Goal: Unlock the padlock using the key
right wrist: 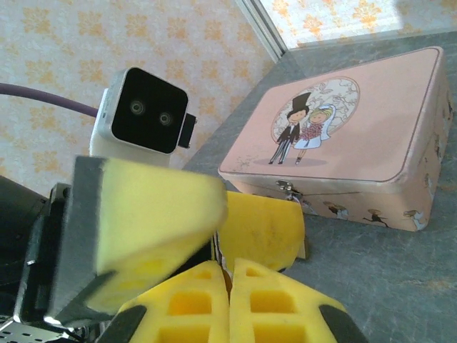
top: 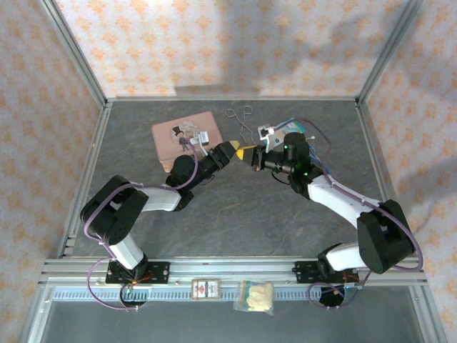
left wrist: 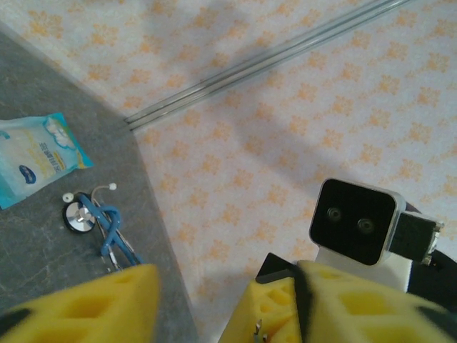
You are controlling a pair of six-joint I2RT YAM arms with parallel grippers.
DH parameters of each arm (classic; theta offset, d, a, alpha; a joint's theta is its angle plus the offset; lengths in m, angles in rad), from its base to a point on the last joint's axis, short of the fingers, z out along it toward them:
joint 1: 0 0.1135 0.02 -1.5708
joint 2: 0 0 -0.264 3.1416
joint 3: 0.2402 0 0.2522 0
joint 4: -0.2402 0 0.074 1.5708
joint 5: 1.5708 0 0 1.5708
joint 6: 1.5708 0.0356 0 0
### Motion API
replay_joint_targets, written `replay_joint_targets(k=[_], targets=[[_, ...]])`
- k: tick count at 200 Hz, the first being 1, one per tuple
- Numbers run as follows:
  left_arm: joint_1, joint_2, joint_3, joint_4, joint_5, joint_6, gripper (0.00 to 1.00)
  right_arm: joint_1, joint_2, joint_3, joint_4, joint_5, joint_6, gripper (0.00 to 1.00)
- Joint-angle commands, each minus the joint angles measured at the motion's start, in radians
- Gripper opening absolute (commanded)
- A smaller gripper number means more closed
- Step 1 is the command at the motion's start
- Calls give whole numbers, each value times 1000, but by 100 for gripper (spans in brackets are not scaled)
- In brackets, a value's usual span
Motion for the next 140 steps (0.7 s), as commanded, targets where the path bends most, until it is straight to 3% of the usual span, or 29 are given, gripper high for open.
replay_joint_targets(k=[1,27,41,67,81,140], targets=[[-5,0,30,74,28,7,34,4,14,1,62,-24,20,0],[-5,-2,25,75,26,6,0,4,25,10,64,-35,25,0],[-5,-2,22,79,26,2,0,0,25,13,53,-38,27,1],[-5,-10,10,108,15,5,0,-45,16,-35,164,-91,128,35],[-6,-12,6,117,14,6,0,-81,16,-78,306,-141,244,45],[-8,-7,-5,143,11,-17,0,-93,42,-128,515,-175,396,46]])
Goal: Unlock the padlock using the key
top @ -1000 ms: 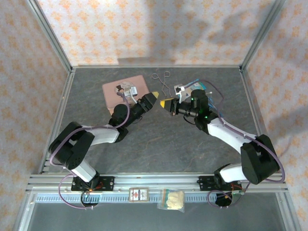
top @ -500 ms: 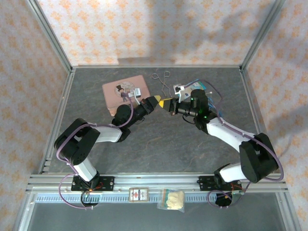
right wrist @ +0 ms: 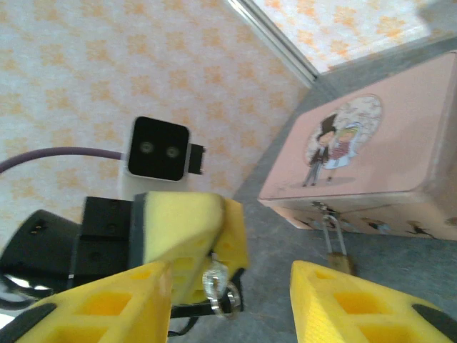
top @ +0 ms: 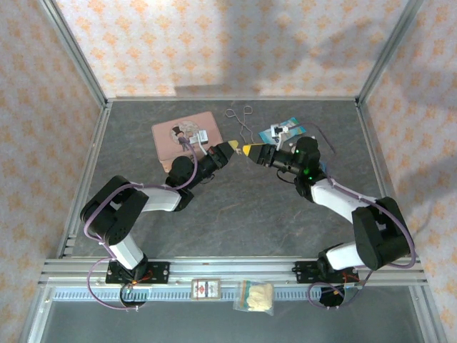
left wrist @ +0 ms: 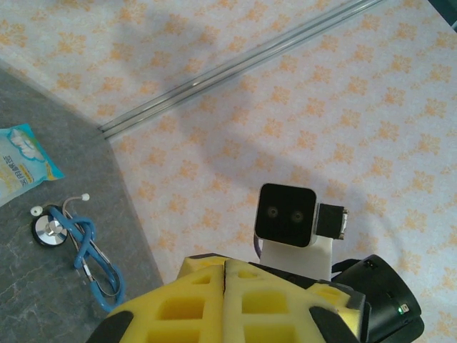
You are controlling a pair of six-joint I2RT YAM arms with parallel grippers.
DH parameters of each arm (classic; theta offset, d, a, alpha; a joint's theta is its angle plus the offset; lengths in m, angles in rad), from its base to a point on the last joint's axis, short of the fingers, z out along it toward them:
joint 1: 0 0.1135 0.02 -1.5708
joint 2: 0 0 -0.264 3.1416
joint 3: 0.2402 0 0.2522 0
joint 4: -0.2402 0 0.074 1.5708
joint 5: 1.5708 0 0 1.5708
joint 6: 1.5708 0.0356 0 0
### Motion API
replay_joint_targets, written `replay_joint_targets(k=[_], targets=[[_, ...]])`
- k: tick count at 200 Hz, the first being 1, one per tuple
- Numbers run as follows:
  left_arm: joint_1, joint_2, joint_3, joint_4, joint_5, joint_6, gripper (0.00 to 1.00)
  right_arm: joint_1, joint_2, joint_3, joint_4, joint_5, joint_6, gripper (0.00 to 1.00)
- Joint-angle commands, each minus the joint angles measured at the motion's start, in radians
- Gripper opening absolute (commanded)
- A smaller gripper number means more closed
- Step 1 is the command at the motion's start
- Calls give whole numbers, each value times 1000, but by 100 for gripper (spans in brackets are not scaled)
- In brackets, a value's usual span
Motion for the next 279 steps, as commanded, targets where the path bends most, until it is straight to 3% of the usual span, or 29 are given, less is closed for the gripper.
replay_joint_targets(k=[1,71,137,171,196,209,221,245,257,279], targets=[[-6,-7,-3,69,3,-11,0,2,15,-16,168,-40,88,45],[-19,-2,4,125,1,-26,0,38,87,-10,250,-56,136,42],[-23,2,-1,141,-10,-35,0,39,97,-13,273,-63,158,12],[-25,1,-5,148,-16,-40,0,39,100,-17,273,-63,162,11],[-27,2,-5,153,-17,-45,0,39,106,-16,277,-60,163,0],[-27,2,-9,160,-18,-52,0,39,106,-18,277,-52,161,0],[-22,-5,-18,160,-26,-55,30,37,104,-19,272,-42,153,0],[34,-55,-61,102,-31,-39,64,33,87,-5,175,-35,76,0],[83,-101,-104,44,-34,-21,71,34,65,11,65,-18,-5,0],[163,-208,-177,-154,-60,52,69,35,22,32,-115,17,-157,0]])
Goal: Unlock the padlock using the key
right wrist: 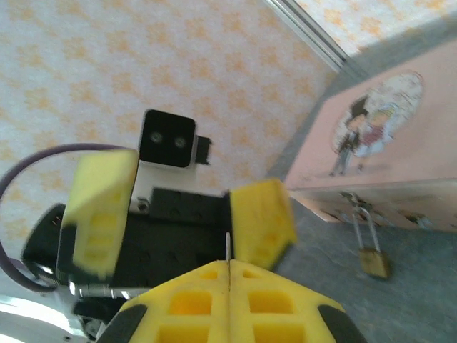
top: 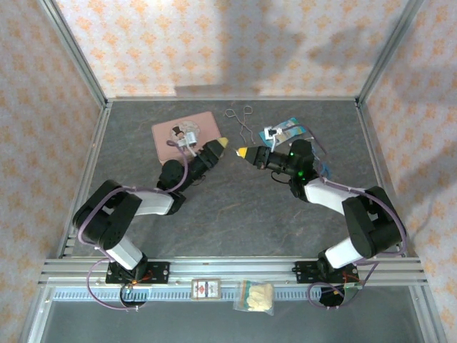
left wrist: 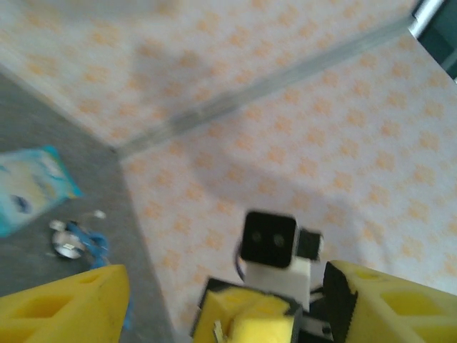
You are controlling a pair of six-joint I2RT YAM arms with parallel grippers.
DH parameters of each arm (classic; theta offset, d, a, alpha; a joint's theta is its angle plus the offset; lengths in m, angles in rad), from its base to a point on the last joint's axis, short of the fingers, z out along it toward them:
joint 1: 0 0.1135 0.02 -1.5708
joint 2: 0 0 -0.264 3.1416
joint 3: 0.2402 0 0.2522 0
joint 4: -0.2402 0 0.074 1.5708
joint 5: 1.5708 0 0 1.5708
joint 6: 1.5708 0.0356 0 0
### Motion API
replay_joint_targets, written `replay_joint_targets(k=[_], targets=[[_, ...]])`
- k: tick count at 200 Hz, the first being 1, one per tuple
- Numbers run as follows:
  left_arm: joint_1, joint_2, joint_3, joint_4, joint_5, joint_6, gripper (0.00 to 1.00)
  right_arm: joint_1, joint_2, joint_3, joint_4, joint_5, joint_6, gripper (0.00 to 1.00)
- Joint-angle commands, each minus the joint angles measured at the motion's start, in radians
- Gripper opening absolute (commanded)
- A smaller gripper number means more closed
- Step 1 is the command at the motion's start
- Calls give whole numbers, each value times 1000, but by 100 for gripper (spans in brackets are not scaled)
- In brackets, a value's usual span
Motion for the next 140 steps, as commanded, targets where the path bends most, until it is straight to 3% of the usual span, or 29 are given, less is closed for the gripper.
replay_joint_targets(k=[1,34,60,100,140], targets=[[76,-121,-63,-175,-34,89,69,-1,-67,39,-205,43,-200,0],[127,-239,-96,-594,-88,237,65,5,-100,83,-436,123,-389,0],[127,-248,-75,-857,-127,326,64,6,-91,99,-493,150,-439,0],[128,-175,-45,-978,-195,348,62,24,-79,113,-533,198,-484,0],[133,-88,13,-991,-240,362,62,33,-74,113,-565,258,-486,0]])
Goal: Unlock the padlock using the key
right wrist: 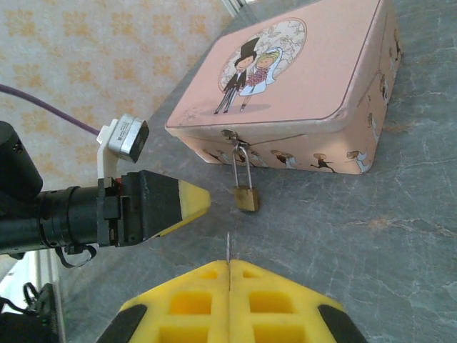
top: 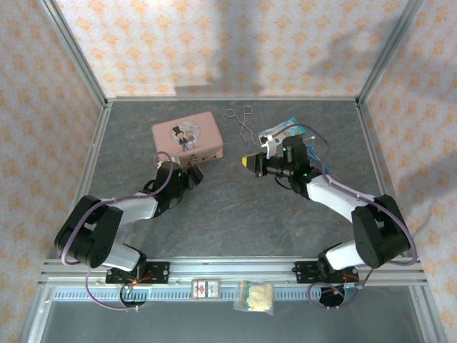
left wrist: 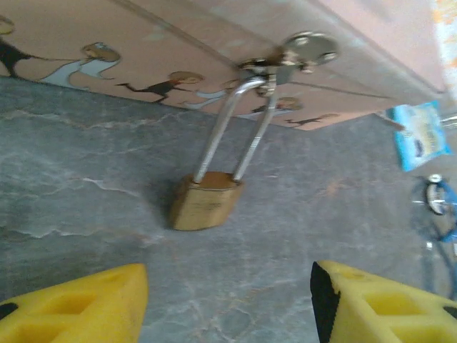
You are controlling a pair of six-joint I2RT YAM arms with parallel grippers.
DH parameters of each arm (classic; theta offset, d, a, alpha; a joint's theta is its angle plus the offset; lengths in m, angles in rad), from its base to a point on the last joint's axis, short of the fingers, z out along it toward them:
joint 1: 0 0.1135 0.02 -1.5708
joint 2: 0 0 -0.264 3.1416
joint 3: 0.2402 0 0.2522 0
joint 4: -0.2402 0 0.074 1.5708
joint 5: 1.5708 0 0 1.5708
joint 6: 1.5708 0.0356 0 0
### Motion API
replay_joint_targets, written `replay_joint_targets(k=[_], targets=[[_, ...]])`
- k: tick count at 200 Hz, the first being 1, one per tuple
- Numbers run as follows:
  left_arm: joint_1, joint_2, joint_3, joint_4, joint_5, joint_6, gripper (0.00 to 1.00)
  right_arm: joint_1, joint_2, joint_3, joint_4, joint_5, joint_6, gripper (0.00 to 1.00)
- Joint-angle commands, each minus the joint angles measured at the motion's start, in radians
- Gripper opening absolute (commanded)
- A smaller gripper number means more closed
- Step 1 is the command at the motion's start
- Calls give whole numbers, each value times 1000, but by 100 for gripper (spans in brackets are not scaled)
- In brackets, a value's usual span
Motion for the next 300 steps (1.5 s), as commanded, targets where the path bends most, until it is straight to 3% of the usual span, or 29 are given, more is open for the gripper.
replay_joint_targets(k=[1,98,142,177,203,257,300], targets=[[10,46,70,-53,-58,42,62,4,-1,30,-28,65,-25,0],[11,252,205,-73,-128,114,59,5,-2,6,17,74,23,0],[12,314,214,1,-124,139,47,4,6,11,25,66,31,0],[13,349,230,45,-104,145,27,5,4,7,28,68,39,0],[14,340,228,72,-77,127,18,5,12,-14,54,62,61,0],[15,295,171,230,39,-27,2,4,123,-120,365,-18,351,0],[17,289,105,490,163,-225,1,23,272,-168,667,-69,606,0]])
